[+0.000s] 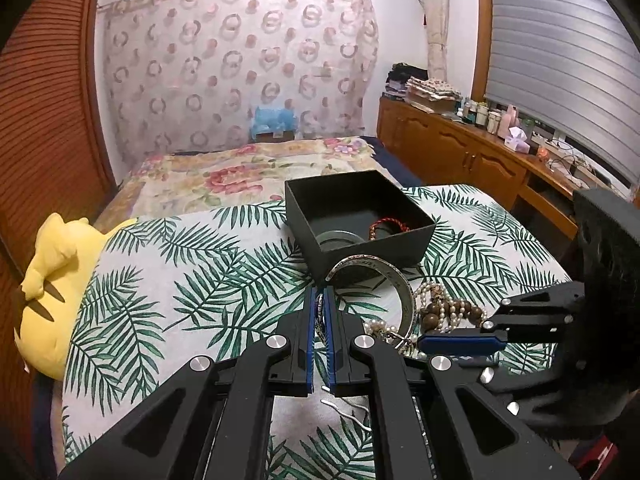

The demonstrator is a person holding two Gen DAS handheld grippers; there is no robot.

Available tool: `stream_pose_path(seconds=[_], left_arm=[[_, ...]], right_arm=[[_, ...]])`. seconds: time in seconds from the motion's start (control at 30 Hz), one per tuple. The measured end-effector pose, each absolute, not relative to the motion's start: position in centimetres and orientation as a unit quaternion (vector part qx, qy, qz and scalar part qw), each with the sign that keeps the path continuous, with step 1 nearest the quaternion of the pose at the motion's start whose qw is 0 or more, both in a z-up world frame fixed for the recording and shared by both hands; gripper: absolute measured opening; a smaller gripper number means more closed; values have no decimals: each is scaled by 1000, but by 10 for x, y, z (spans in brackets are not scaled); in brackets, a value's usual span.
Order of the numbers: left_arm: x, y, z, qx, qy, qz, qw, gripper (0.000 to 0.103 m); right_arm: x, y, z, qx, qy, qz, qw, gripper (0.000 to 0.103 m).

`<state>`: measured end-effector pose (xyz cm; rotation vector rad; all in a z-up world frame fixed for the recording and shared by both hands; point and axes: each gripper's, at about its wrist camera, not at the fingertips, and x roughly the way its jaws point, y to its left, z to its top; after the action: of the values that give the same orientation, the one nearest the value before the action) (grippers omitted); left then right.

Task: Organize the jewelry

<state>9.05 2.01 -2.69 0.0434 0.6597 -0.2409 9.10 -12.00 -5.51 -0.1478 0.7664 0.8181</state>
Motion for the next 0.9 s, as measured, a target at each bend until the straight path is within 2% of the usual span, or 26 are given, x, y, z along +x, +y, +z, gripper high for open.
stream_pose_path(seconds=[0.27, 0.3, 0.33, 0.6, 0.9], left_arm=[[89, 16, -23, 25, 320, -126, 939, 3], [89, 16, -23, 24, 320, -126, 938, 3], [89, 16, -23, 24, 320, -126, 939, 3], [95, 19, -26, 34, 323, -108, 939, 3], [104, 25, -34, 39, 331, -101, 937, 3]], right_arm=[[108, -112, -59, -49, 370, 395, 840, 21], [111, -113, -60, -41, 373, 399, 837, 13], [112, -116, -60, -34, 374, 403, 835, 9], [98, -132, -37, -31, 352, 405, 843, 9], [93, -155, 14, -33, 300, 400, 865, 9]])
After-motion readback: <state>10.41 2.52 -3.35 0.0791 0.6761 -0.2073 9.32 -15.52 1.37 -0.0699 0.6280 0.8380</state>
